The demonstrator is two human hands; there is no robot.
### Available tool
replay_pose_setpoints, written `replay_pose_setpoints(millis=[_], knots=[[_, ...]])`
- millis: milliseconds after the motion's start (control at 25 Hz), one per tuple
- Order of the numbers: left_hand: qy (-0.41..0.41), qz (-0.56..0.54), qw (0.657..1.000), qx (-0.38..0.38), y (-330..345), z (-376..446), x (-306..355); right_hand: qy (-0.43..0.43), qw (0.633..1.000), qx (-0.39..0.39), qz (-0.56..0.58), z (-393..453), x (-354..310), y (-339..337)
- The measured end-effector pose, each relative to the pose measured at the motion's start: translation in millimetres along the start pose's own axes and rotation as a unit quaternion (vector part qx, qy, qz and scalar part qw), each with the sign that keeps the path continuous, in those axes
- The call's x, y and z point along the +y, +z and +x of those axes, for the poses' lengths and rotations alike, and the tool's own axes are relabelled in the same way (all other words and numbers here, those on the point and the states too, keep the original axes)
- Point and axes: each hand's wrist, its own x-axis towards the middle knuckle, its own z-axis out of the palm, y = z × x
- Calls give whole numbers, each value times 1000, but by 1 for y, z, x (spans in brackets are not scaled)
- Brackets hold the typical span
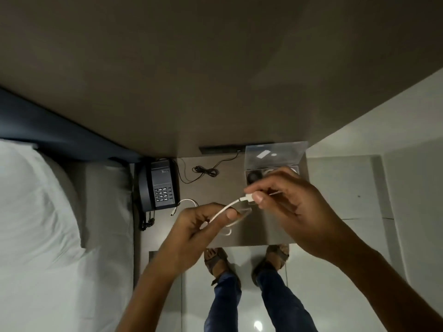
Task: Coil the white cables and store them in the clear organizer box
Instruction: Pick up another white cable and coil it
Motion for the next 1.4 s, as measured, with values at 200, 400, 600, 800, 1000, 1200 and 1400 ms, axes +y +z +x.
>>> replay_pose_setpoints(millis=[200,400,600,800,1000,1200,1400], knots=[[67,38,994,-78,-9,-33,128,112,976,-178,58,-68,-101,-37],[115,23,987,-112,-13,-46,190,127,940,-170,267,-107,-148,-52],[84,-72,991,-70,9,-68,214,96,735,-236,629,-126,-171,-56],[86,111,986,-92,34,-100,218,-9,643,56,764,-114,-184,-61],[107,144,982,-58,-5,-102,257,-101,991,52,66,-137,-173,-52],[135,41,989,-42,-35,-84,284,-30,941,-187,280,-164,-190,-52],[91,-21,996,-12,15,-85,276,3,630,-265,730,-166,-226,-51]])
